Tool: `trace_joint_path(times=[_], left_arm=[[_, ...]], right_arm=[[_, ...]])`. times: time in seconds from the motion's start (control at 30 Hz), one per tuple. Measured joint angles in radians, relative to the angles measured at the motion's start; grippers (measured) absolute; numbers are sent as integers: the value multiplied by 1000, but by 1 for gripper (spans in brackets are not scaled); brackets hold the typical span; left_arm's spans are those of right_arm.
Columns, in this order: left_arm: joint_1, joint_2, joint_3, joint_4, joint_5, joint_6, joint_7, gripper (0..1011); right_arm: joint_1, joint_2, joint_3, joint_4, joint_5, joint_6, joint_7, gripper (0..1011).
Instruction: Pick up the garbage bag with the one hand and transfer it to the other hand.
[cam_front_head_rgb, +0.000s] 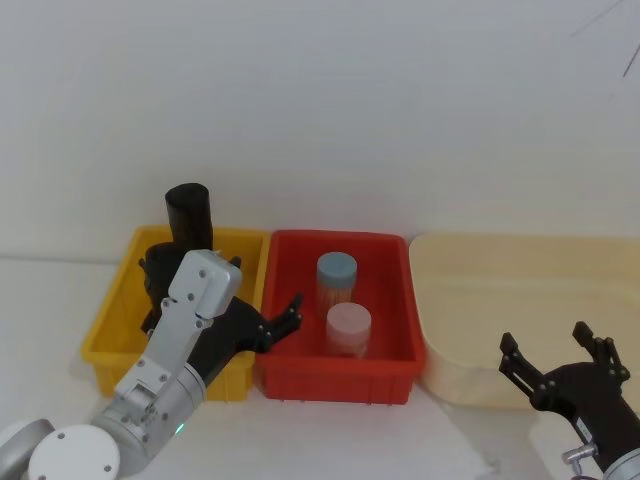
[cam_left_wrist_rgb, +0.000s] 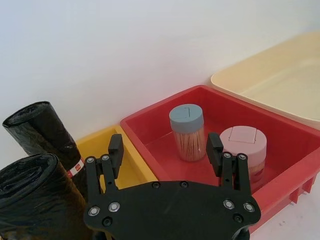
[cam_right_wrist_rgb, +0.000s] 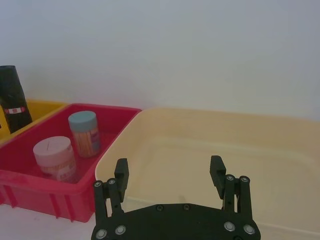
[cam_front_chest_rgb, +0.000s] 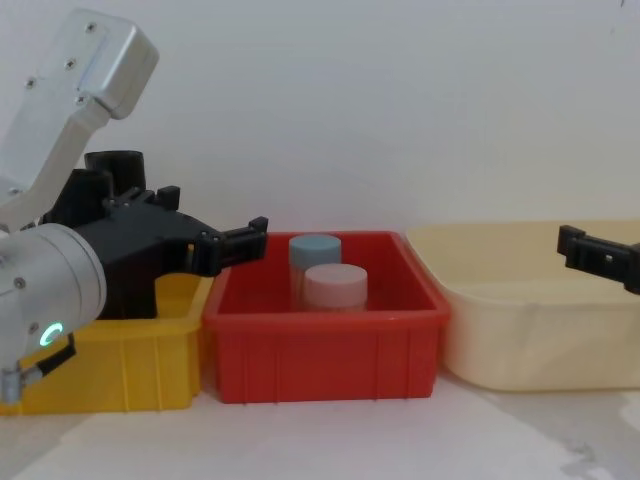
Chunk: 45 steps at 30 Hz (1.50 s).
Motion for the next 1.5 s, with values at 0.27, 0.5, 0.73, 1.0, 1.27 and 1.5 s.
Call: trace_joint_path(times=[0.27,0.5,0.73,1.0,1.27,1.5], left_arm=[[0,0,0,0,0,0,0,1001],[0,0,0,0,0,0,0,1001],[0,0,0,0,0,0,0,1001],[0,0,0,0,0,0,0,1001],[0,0,0,0,0,0,0,1001],[0,0,0,0,0,0,0,1001]], right_arm=[[0,0,0,0,0,0,0,1002],[0,0,0,0,0,0,0,1001],[0,0,0,0,0,0,0,1002],[-1,0,2,0,0,0,1,1002],[-5,14,9,-14,16,5,35,1002],[7,28,3,-27,29,18,80,1001]])
